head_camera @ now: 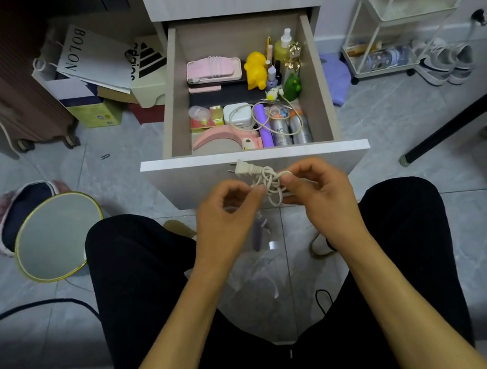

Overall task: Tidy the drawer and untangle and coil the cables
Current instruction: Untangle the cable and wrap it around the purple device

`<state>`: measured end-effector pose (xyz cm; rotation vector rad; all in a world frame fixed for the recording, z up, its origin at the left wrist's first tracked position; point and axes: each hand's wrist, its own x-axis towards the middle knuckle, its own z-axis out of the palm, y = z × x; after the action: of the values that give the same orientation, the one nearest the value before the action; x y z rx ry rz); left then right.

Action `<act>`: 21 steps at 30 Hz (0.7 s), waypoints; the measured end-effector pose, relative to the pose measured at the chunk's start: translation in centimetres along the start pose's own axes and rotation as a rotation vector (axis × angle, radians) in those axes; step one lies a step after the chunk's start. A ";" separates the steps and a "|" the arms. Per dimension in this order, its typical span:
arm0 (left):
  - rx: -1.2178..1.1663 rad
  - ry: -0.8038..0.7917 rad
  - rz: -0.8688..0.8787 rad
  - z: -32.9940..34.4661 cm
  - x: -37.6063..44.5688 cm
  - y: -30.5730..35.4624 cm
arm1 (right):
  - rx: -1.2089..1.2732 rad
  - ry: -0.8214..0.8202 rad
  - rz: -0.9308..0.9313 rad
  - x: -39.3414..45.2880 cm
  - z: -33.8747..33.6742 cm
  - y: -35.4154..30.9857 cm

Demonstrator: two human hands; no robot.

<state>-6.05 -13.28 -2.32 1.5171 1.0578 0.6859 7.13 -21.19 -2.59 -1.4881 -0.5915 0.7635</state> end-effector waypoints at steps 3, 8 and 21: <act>-0.046 -0.034 0.035 0.1 0.1 0.4 | -0.096 -0.097 -0.033 -0.1 -0.1 0.0; -0.017 -0.052 0.018 0.0 0.4 0.7 | -0.200 -0.227 -0.045 -0.2 -1.0 -0.2; 0.170 -0.050 0.157 0.2 -0.6 -0.3 | -0.813 -0.398 -0.082 1.1 0.0 -3.2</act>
<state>-6.25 -13.88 -2.62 1.7698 0.9872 0.6756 8.11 -20.11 0.47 -2.0366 -1.3716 0.8012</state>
